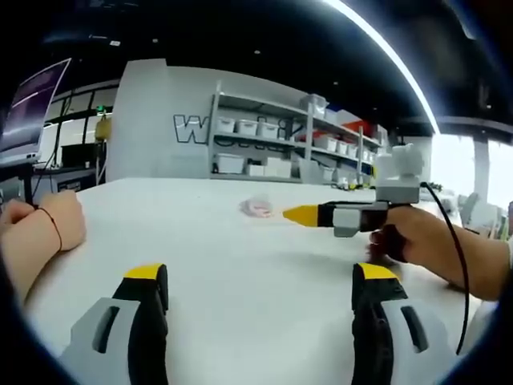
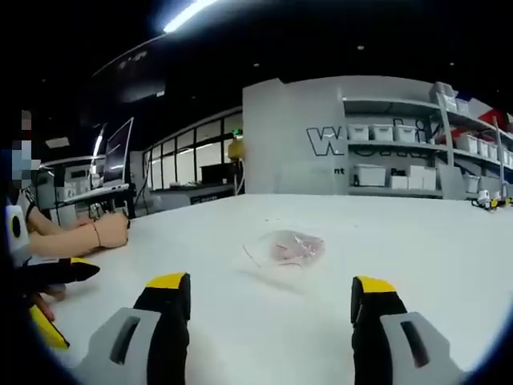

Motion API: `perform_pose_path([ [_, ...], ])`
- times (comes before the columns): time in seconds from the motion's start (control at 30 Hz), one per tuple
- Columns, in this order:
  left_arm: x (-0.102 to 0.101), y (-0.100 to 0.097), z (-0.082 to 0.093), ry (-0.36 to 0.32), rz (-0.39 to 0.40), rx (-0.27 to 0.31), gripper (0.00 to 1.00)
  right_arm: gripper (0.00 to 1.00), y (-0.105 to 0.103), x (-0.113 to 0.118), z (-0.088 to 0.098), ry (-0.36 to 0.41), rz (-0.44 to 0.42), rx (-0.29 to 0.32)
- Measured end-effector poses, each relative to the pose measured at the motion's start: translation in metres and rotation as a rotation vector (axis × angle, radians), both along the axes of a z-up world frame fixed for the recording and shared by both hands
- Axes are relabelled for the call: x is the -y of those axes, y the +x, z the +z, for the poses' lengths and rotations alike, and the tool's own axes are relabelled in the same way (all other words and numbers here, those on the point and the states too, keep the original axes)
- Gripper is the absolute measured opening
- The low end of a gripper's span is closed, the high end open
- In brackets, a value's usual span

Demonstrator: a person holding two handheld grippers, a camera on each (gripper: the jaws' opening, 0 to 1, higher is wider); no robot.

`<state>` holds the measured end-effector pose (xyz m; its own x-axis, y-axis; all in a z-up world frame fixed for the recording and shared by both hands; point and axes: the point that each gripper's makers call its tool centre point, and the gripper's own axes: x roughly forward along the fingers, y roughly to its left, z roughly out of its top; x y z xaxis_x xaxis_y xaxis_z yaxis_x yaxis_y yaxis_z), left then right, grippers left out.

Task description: Open the resealable bag by pulling the two sides of the seal apart until the entire bag opening is separated and visibly accessible.

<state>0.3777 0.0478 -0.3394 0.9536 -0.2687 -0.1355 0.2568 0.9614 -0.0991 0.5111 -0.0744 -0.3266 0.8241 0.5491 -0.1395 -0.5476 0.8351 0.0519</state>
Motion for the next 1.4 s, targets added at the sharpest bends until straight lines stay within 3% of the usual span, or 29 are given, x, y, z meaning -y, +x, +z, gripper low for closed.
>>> perform_pose_path([
  [0.6, 0.001, 0.001, -0.002, 0.005, -0.001, -0.002, 0.94, 0.81, -0.013, 0.001, -0.003, -0.001, 0.005, 0.014],
  [1.07, 0.001, 0.002, -0.001, 0.006, 0.001, 0.001, 0.93, 0.77, -0.028, 0.012, 0.007, 0.054, -0.009, 0.031],
  [1.4, 0.002, 0.0, -0.001, 0.036, -0.002, 0.009, 0.91, 0.77, -0.045, 0.016, 0.009, 0.039, -0.012, 0.057],
])
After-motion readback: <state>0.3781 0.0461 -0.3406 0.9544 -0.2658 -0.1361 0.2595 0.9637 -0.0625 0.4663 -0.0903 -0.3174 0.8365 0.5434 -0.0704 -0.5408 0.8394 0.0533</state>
